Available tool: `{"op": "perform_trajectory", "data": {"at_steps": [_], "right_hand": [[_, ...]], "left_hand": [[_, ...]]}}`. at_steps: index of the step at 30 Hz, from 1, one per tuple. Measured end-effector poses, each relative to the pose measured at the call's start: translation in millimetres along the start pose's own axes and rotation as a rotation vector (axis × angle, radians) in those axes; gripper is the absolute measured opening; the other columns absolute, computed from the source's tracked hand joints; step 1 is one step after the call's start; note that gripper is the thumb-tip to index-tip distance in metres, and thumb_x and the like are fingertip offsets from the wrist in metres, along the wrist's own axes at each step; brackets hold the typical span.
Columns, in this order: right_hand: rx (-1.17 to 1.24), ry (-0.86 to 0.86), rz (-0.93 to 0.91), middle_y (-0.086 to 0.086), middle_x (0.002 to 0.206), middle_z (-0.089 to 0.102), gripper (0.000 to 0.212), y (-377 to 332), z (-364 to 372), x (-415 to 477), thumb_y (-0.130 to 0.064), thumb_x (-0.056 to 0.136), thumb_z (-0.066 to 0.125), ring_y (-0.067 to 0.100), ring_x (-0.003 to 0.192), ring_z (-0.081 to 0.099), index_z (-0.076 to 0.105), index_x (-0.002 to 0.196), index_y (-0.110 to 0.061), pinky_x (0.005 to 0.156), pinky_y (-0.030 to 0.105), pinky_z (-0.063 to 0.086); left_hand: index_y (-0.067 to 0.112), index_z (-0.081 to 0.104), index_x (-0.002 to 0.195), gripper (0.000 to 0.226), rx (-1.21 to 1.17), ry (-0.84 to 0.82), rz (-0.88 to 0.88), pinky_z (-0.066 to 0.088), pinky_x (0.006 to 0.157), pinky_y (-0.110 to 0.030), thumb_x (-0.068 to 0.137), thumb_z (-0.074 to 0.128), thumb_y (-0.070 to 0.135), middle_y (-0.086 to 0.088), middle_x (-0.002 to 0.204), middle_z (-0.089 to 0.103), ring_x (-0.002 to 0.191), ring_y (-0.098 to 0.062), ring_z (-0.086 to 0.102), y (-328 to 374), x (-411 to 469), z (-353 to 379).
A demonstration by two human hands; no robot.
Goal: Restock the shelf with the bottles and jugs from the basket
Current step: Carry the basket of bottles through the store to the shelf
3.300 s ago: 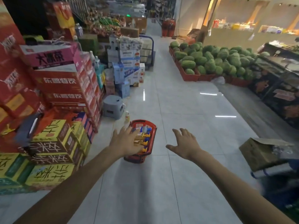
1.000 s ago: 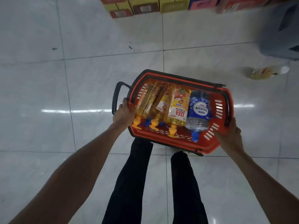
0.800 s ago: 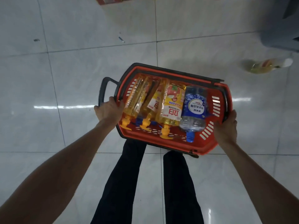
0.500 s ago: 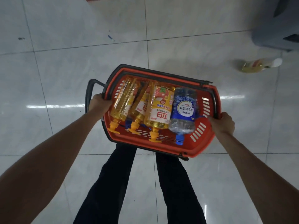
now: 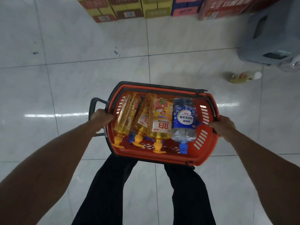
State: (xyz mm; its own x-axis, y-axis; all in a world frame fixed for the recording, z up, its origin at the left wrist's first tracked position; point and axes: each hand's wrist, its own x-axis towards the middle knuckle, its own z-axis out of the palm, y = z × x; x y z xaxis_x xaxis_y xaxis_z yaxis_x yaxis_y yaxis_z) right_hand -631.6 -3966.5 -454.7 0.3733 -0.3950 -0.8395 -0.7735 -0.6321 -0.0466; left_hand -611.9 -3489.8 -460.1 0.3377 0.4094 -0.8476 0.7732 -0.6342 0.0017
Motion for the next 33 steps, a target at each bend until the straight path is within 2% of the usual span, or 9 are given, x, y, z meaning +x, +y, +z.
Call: {"op": "perform_trajectory", "data": {"at_steps": [3, 7, 12, 15, 19, 25, 28, 30, 33], "right_hand": [[-0.068, 0.003, -0.053, 0.007, 0.087, 0.075, 0.026, -15, -40, -67, -0.031, 0.087, 0.072, 0.028, 0.076, 0.073, 0.069, 0.108, -0.015, 0.079, 0.047, 0.063], [-0.157, 0.025, -0.131, 0.007, 0.088, 0.074, 0.025, -50, -112, -177, -0.032, 0.085, 0.074, 0.028, 0.079, 0.072, 0.068, 0.103, -0.017, 0.082, 0.046, 0.062], [-0.233, 0.138, -0.158, 0.006, 0.082, 0.07, 0.028, -85, -155, -302, -0.036, 0.082, 0.069, 0.027, 0.071, 0.067, 0.067, 0.102, -0.016, 0.073, 0.041, 0.061], [-0.248, 0.176, -0.134, 0.005, 0.074, 0.064, 0.023, -106, -159, -367, -0.032, 0.083, 0.068, 0.026, 0.065, 0.064, 0.064, 0.096, -0.013, 0.057, 0.03, 0.052], [-0.25, 0.286, -0.137, 0.004, 0.073, 0.063, 0.027, -140, -137, -425, -0.037, 0.092, 0.062, 0.024, 0.063, 0.064, 0.067, 0.101, -0.012, 0.062, 0.032, 0.052], [-0.299, 0.328, -0.264, -0.002, 0.07, 0.061, 0.022, -222, -92, -471, -0.034, 0.1, 0.056, 0.014, 0.057, 0.059, 0.067, 0.101, -0.015, 0.049, 0.022, 0.036], [-0.337, 0.307, -0.279, 0.001, 0.074, 0.066, 0.026, -263, -68, -483, -0.037, 0.1, 0.056, 0.018, 0.06, 0.064, 0.068, 0.099, -0.014, 0.056, 0.027, 0.05], [-0.376, 0.285, -0.326, 0.001, 0.077, 0.067, 0.027, -296, -58, -487, -0.039, 0.1, 0.055, 0.02, 0.062, 0.066, 0.067, 0.099, -0.015, 0.063, 0.032, 0.055], [-0.392, 0.251, -0.419, 0.0, 0.077, 0.064, 0.023, -362, -46, -489, -0.039, 0.099, 0.056, 0.017, 0.059, 0.061, 0.063, 0.102, -0.017, 0.052, 0.024, 0.042]], "left_hand": [[0.011, 0.068, 0.094, 0.02, -0.032, 0.006, 0.002, 0.052, 0.056, -0.028, 0.092, 0.071, 0.031, -0.007, 0.078, 0.07, 0.07, -0.021, 0.067, -19, -62, -38], [0.012, 0.069, 0.096, 0.017, -0.125, 0.04, 0.014, 0.063, 0.074, -0.041, 0.089, 0.073, 0.027, -0.01, 0.081, 0.072, 0.077, -0.028, 0.071, -56, -165, -100], [0.014, 0.068, 0.088, 0.021, -0.22, 0.116, 0.091, 0.056, 0.054, -0.028, 0.091, 0.071, 0.035, -0.007, 0.072, 0.07, 0.062, -0.022, 0.069, -109, -255, -166], [0.015, 0.067, 0.083, 0.034, -0.253, 0.128, 0.143, 0.053, 0.05, -0.026, 0.09, 0.071, 0.048, -0.006, 0.071, 0.069, 0.061, -0.021, 0.069, -134, -284, -206], [0.019, 0.064, 0.084, 0.04, -0.307, 0.152, 0.19, 0.046, 0.048, -0.024, 0.093, 0.064, 0.058, -0.001, 0.067, 0.065, 0.059, -0.017, 0.065, -166, -301, -246], [0.009, 0.069, 0.109, 0.031, -0.535, 0.081, 0.079, 0.046, 0.051, -0.024, 0.093, 0.07, 0.036, -0.001, 0.074, 0.064, 0.064, -0.017, 0.064, -217, -277, -300], [0.002, 0.07, 0.117, 0.041, -0.566, 0.118, 0.011, 0.048, 0.053, -0.025, 0.091, 0.072, 0.034, -0.004, 0.077, 0.065, 0.065, -0.019, 0.064, -244, -260, -329], [0.002, 0.071, 0.117, 0.042, -0.583, 0.134, -0.033, 0.051, 0.058, -0.028, 0.09, 0.073, 0.034, -0.007, 0.081, 0.068, 0.067, -0.022, 0.065, -258, -252, -345], [0.0, 0.071, 0.118, 0.056, -0.673, 0.181, -0.076, 0.055, 0.071, -0.035, 0.08, 0.074, 0.041, -0.015, 0.093, 0.07, 0.074, -0.028, 0.065, -278, -244, -372]]}}
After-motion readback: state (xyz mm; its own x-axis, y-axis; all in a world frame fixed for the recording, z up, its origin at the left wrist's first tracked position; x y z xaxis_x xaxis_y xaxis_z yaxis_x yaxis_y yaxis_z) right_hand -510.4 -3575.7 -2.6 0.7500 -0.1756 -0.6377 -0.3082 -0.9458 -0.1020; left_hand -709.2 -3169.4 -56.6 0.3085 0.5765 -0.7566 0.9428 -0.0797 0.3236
